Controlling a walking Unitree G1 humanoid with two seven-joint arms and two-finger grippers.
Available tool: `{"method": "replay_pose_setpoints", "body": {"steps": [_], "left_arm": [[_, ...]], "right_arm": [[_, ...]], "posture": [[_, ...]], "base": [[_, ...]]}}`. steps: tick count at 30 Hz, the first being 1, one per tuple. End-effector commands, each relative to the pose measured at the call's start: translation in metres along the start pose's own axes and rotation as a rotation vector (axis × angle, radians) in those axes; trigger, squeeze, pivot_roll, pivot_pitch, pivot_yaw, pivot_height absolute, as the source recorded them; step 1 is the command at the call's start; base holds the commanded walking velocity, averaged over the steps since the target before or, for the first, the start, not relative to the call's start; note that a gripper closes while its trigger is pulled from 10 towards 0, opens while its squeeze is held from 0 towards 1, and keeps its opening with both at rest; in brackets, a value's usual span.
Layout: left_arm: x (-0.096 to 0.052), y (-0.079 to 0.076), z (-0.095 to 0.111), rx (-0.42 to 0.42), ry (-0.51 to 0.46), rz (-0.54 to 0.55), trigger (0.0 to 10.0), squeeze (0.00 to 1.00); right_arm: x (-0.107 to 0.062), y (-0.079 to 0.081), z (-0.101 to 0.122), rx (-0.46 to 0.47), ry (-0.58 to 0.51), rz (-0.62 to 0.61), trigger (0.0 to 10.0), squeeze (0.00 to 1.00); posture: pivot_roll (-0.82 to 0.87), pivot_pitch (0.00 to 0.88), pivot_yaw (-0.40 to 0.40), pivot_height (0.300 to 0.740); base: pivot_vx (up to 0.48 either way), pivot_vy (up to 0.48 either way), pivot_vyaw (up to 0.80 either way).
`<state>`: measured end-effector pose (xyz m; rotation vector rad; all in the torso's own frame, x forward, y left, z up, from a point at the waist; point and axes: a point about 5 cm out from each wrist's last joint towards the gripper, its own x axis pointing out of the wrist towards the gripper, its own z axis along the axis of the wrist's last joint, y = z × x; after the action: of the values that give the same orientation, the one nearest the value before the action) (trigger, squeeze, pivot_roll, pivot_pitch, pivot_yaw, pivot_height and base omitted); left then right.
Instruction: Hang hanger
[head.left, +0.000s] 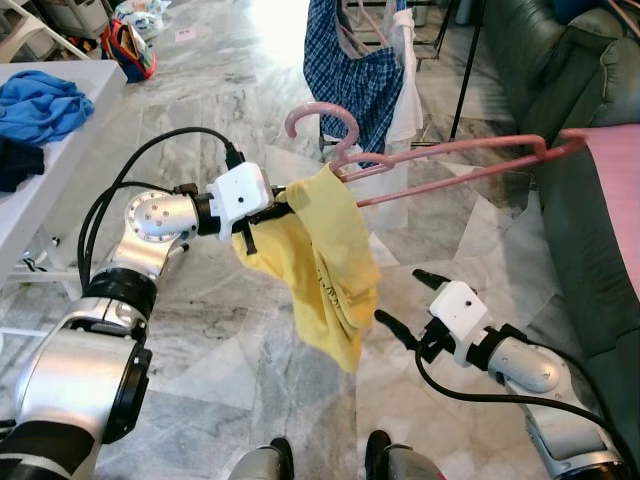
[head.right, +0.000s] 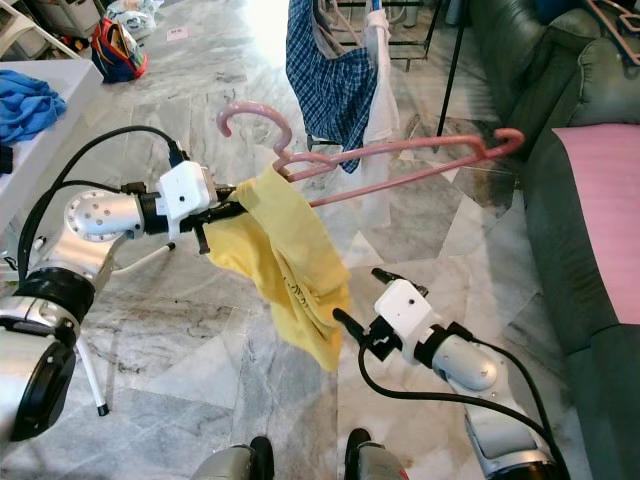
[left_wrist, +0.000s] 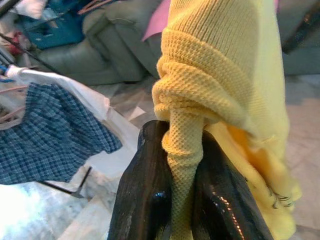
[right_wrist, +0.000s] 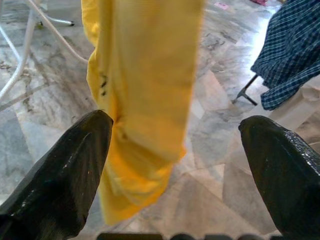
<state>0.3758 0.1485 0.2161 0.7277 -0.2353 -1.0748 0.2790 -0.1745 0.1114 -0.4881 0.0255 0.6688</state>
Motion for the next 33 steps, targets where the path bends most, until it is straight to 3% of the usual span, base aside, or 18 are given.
{"method": "replay_pose_setpoints", "body": {"steps": [1, 3, 4, 5, 6, 17, 27, 28, 29, 33], "left_arm": [[-0.002, 0.008, 0.009, 0.034, -0.027, -0.007, 0.0, 0.00], [0.003, 0.005, 0.011, 0.025, -0.053, -0.030, 0.0, 0.00], [0.006, 0.001, 0.013, 0.016, -0.078, -0.055, 0.0, 0.00], [0.007, 0.000, 0.013, 0.015, -0.085, -0.063, 0.0, 0.00], [0.010, -0.003, 0.014, 0.015, -0.099, -0.087, 0.0, 0.00], [0.024, -0.006, 0.036, 0.011, -0.259, -0.107, 0.0, 0.00], [0.029, 0.002, 0.054, 0.033, -0.325, -0.086, 0.0, 0.00], [0.030, 0.003, 0.057, 0.037, -0.336, -0.086, 0.0, 0.00], [0.031, 0.004, 0.062, 0.043, -0.358, -0.090, 0.0, 0.00], [0.031, 0.006, 0.068, 0.047, -0.380, -0.093, 0.0, 0.00]], "right_arm": [[-0.006, -0.006, 0.004, -0.028, -0.016, -0.012, 10.0, 1.00], [-0.008, -0.006, -0.003, -0.038, 0.006, 0.002, 10.0, 0.98], [-0.008, -0.006, -0.007, -0.041, 0.018, 0.009, 10.0, 0.85], [-0.008, -0.006, -0.007, -0.042, 0.020, 0.011, 10.0, 0.85], [-0.007, -0.005, -0.006, -0.032, 0.012, 0.021, 10.0, 0.00], [0.003, 0.003, -0.005, 0.057, -0.024, 0.123, 10.0, 0.00], [0.013, 0.021, -0.004, 0.123, -0.040, 0.199, 10.0, 0.00], [0.014, 0.023, -0.005, 0.135, -0.041, 0.199, 8.9, 0.00], [0.017, 0.025, -0.007, 0.157, -0.043, 0.199, 0.0, 0.00], [0.019, 0.028, -0.010, 0.170, -0.035, 0.201, 0.0, 0.00]], "posture": [[-0.03, 0.232, 0.092, 0.740], [-0.03, 0.235, 0.094, 0.740], [-0.03, 0.236, 0.087, 0.740], [-0.03, 0.236, 0.087, 0.740], [-0.03, 0.237, 0.080, 0.740], [-0.01, 0.252, 0.072, 0.740], [0.00, 0.262, 0.079, 0.740], [0.00, 0.263, 0.081, 0.740], [0.00, 0.264, 0.083, 0.740], [0.00, 0.263, 0.086, 0.740]], "base": [[0.000, 0.000, 0.00], [0.000, 0.000, 0.00], [0.000, 0.000, 0.00], [0.000, 0.000, 0.00], [0.000, 0.000, 0.00], [0.000, 0.000, 0.00], [0.000, 0.000, 0.00], [0.000, 0.000, 0.00], [0.000, 0.000, 0.00], [0.000, 0.000, 0.00]]}}
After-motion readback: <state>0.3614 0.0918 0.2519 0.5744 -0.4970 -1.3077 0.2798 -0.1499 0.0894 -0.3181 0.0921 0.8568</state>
